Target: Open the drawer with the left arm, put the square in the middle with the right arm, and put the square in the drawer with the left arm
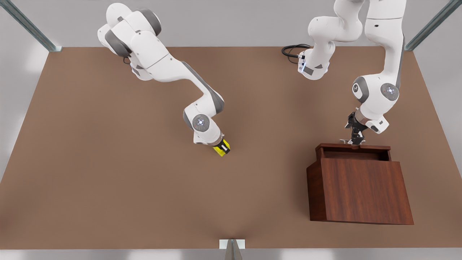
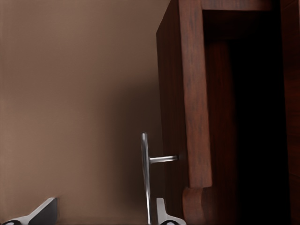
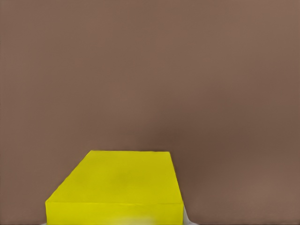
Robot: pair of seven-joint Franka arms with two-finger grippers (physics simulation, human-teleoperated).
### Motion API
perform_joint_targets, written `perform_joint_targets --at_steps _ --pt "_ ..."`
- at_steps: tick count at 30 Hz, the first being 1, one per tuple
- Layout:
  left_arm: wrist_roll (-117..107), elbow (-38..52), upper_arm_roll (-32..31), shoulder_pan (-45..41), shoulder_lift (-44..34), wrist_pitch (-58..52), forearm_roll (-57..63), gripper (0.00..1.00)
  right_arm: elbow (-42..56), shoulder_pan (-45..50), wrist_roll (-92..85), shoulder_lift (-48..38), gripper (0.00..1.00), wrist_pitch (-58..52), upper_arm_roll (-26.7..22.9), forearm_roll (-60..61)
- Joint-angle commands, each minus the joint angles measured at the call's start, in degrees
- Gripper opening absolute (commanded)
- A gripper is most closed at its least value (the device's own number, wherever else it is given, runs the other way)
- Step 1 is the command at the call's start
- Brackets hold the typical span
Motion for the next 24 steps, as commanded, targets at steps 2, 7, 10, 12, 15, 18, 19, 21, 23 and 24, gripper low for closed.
perform_joint_targets --at_steps 2,7,10,12,15,18,19,21,23,24 --pt "0.0 -0.8 0.1 0.2 -0.6 -0.1 0.0 1.00 1.2 1.0 2.5 1.4 0.74 3.3 0.0 0.0" --pt "0.0 -3.5 0.5 0.2 -3.5 -0.9 0.0 1.00 10.3 5.6 8.4 8.0 0.75 4.1 -0.1 -0.3" --pt "-0.1 -5.3 0.9 0.2 -5.3 -1.0 0.0 1.00 10.5 6.8 8.4 9.6 1.00 7.4 0.0 -0.6" --pt "-0.1 -5.7 1.0 0.2 -6.3 -1.2 0.0 1.00 9.3 6.7 8.4 9.2 1.00 7.4 0.0 -0.6" --pt "-0.6 -5.4 2.1 0.2 -15.6 -10.7 0.2 1.00 5.7 6.3 8.4 3.4 1.00 6.3 0.1 -0.2" --pt "4.4 6.5 1.9 -0.2 -15.7 -19.4 0.8 1.00 3.5 1.7 6.3 -6.8 1.00 -1.3 -0.2 -0.6" --pt "14.6 11.1 1.6 -0.5 -11.8 -19.8 0.8 1.00 -1.2 -2.5 0.1 -13.8 1.00 -2.7 -0.2 -0.6" --pt "30.7 25.5 1.4 -3.0 -2.3 -30.0 -0.1 1.00 -2.1 -10.9 -14.5 -22.0 1.00 -19.6 -0.1 -0.6" --pt "40.7 39.3 0.3 -6.2 6.6 -38.8 -0.3 1.00 -1.9 -20.3 -38.7 -30.1 1.00 -37.9 -2.6 -0.8" --pt "44.4 47.7 -0.1 -9.1 11.2 -45.1 -1.5 1.00 -1.0 -20.7 -57.6 -33.1 1.00 -45.1 -11.7 -0.8"
